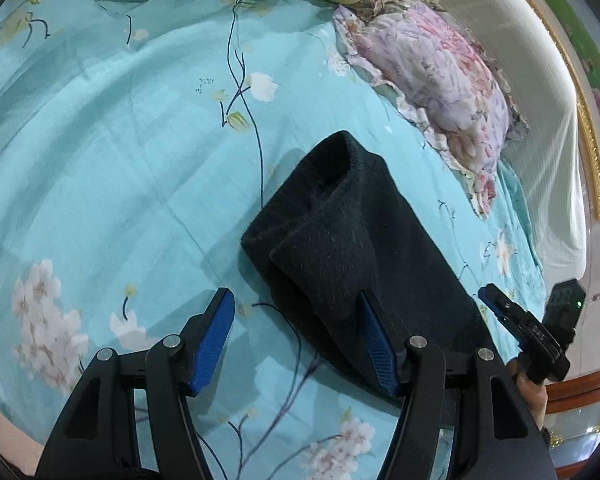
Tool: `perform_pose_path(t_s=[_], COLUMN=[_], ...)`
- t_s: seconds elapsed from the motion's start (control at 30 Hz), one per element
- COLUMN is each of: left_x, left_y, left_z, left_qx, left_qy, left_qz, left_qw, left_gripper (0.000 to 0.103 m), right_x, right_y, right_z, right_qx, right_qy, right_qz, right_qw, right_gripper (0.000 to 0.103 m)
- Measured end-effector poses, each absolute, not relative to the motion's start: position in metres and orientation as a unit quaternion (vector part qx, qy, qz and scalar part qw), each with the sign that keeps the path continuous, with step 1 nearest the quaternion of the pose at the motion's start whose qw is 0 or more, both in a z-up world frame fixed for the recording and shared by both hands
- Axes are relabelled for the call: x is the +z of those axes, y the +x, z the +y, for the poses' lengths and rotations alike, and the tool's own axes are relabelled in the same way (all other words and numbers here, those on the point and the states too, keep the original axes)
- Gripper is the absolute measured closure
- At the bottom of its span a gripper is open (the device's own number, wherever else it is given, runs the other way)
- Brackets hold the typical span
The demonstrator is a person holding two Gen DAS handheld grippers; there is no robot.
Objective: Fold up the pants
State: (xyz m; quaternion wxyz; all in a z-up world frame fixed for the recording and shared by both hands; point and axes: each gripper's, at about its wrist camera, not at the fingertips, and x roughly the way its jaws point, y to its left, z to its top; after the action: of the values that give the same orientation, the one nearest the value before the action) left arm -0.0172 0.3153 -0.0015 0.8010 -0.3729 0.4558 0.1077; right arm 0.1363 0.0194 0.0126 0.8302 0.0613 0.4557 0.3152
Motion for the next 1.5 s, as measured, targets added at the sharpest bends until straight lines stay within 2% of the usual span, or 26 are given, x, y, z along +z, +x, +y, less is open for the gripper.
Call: perform_pose_path(t_s=[0.23,0.3,0.4,0.47,0.5,0.6,0.83,1.13,1.3,1.43,1.5], left_x=[-0.011,-0.011,-0.012,-0.013,-0.012,0.002,0.047,0.003,0.007,0.029,0.042], left_y=[-0.005,0.000,0.008,0.011,0.011,0.005,-0.010,0.013,0.006,-0.005,-0.009], left_z=[0.306,0.302,0.297,0.296,0.296,0.294,0.292,0.297,0.302,0.305,0.306], left_qx=[0.112,0.107,0.103,0.103,0.098,0.085,0.053,0.074,0.100,0.114,0.114], left_qy=[-0.344,-0.333,-0.319,-0.312,-0.311,-0.305,-0.301,-0.275,-0.263,-0.254,-0.253], left_qz=[0.460,0.459,0.460,0.456,0.453,0.435,0.382,0.434,0.433,0.411,0.395], left_qw=[0.811,0.816,0.822,0.828,0.830,0.843,0.872,0.854,0.856,0.868,0.876], left_gripper=[0.041,0.049,0.059,0.067,0.074,0.083,0.084,0.082,0.063,0.057,0.057], right_x=[-0.016,-0.017,-0.019,-0.018,-0.018,-0.012,0.033,0.008,0.003,0.014,0.020], right_y=[0.147,0.143,0.137,0.133,0.133,0.127,0.121,0.135,0.143,0.142,0.135], right_z=[0.049,0.055,0.064,0.067,0.067,0.065,0.059,0.074,0.060,0.037,0.028], right_qx=[0.325,0.335,0.346,0.353,0.355,0.351,0.322,0.289,0.231,0.234,0.231], right_qy=[-0.010,-0.028,-0.063,-0.077,-0.077,-0.093,-0.117,-0.129,-0.103,-0.054,-0.043], right_qz=[0.489,0.488,0.487,0.486,0.488,0.477,0.403,0.409,0.413,0.416,0.414], right_qw=[0.809,0.806,0.800,0.795,0.793,0.801,0.849,0.856,0.875,0.877,0.879], right_gripper=[0.055,0.056,0.063,0.080,0.082,0.089,0.094,0.093,0.092,0.091,0.088])
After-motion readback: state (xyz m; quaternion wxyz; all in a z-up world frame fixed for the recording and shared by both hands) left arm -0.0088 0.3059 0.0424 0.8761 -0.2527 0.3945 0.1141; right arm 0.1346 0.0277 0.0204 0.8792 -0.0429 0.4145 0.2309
